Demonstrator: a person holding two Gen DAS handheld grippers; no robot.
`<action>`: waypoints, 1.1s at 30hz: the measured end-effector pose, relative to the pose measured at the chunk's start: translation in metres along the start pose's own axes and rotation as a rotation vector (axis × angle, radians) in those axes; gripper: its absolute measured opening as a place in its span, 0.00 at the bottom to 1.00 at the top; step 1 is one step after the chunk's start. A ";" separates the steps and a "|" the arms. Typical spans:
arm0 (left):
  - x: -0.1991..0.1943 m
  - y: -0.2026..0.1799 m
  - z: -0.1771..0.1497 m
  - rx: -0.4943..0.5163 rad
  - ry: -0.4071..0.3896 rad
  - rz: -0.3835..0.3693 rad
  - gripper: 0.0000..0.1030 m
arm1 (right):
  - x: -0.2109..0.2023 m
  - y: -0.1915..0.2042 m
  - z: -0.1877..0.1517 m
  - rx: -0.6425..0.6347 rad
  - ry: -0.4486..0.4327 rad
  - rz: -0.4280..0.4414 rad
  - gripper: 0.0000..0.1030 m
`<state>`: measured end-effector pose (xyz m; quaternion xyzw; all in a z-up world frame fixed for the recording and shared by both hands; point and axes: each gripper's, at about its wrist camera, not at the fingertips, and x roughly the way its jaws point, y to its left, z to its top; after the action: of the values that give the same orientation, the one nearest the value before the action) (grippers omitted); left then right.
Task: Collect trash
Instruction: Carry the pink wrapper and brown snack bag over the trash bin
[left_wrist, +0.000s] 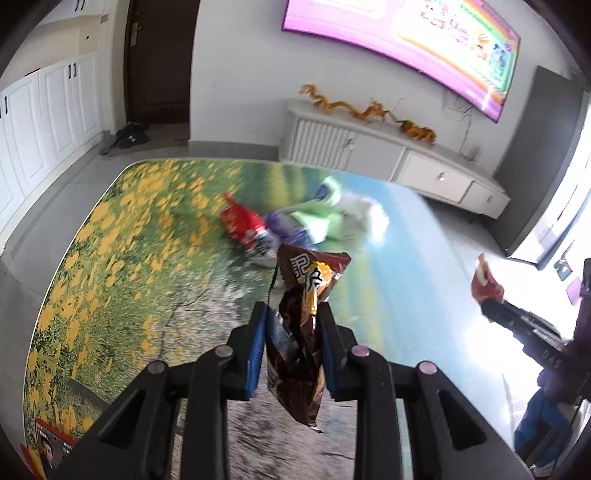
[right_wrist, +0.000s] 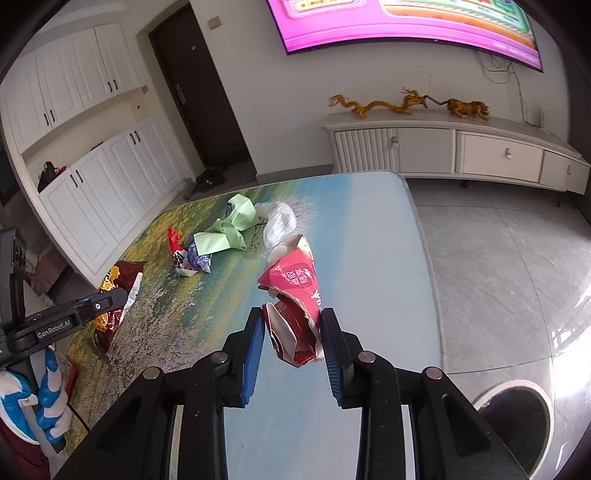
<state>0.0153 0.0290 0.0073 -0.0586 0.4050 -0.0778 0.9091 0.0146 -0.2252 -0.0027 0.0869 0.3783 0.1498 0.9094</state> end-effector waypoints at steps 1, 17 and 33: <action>-0.004 -0.007 0.002 0.014 -0.008 -0.007 0.24 | -0.007 -0.003 -0.002 0.011 -0.010 -0.007 0.28; -0.027 -0.185 0.008 0.336 -0.018 -0.257 0.25 | -0.117 -0.115 -0.049 0.235 -0.114 -0.268 0.28; 0.064 -0.374 -0.061 0.607 0.230 -0.361 0.27 | -0.124 -0.239 -0.127 0.523 0.025 -0.417 0.31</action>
<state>-0.0229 -0.3527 -0.0160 0.1525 0.4460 -0.3597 0.8053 -0.1099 -0.4861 -0.0743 0.2363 0.4244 -0.1408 0.8627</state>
